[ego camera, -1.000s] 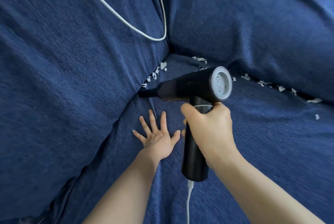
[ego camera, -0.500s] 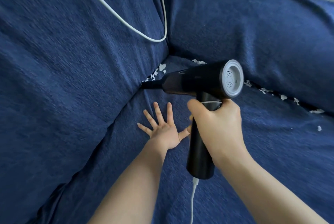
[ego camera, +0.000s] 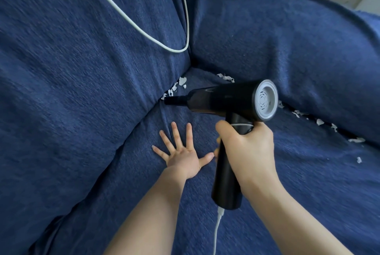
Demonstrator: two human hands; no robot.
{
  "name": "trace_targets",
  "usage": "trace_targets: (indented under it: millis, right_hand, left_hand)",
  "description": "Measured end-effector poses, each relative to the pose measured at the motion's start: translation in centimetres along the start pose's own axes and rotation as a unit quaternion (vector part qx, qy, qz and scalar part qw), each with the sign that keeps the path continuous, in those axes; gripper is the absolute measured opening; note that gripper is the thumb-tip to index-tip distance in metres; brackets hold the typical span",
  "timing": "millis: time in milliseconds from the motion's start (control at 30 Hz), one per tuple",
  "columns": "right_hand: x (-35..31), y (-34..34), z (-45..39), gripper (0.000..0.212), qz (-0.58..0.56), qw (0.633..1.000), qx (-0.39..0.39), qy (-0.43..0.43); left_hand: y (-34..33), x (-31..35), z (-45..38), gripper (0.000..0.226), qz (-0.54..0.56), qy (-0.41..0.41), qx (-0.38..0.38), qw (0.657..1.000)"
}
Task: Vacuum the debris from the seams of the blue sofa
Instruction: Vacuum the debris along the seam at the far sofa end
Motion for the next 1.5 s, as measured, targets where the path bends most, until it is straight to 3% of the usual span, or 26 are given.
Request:
trace_targets:
  millis: [200,367,567,900,1500]
  right_hand:
    - [-0.2,-0.1,-0.8,0.016,-0.009,1.0,-0.007,0.008]
    - [-0.2,0.1,-0.7,0.023,0.005,1.0,-0.014,0.015]
    - [0.1,2.4,-1.1,0.023,0.021,0.999,0.013,0.023]
    - [-0.1,2.0,-2.3,0.017,0.016,1.0,0.008,0.021]
    - [-1.6,1.1,-3.2,0.019,0.041,0.995,0.059,0.064]
  left_hand:
    - [0.3,0.2,-0.1,0.095,0.013,0.013,-0.011,1.0]
    - [-0.1,0.0,-0.6,0.092,0.013,0.018,-0.005,1.0]
    - [-0.6,-0.3,-1.1,0.109,0.003,0.027,-0.002,1.0]
    - [-0.8,-0.1,-1.1,0.109,0.013,0.02,0.008,1.0]
    - [-1.7,-1.1,-0.9,0.107,0.013,-0.032,0.102,0.994]
Point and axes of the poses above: each hand's wrist, its own z-axis away from the middle knuckle, its own y-axis out of the back of the hand, x = y × z, the point moved 1 cm from there along -z, towards the middle knuckle, and after that the axes turned 10 degrees about z, right-handed, at the moved point
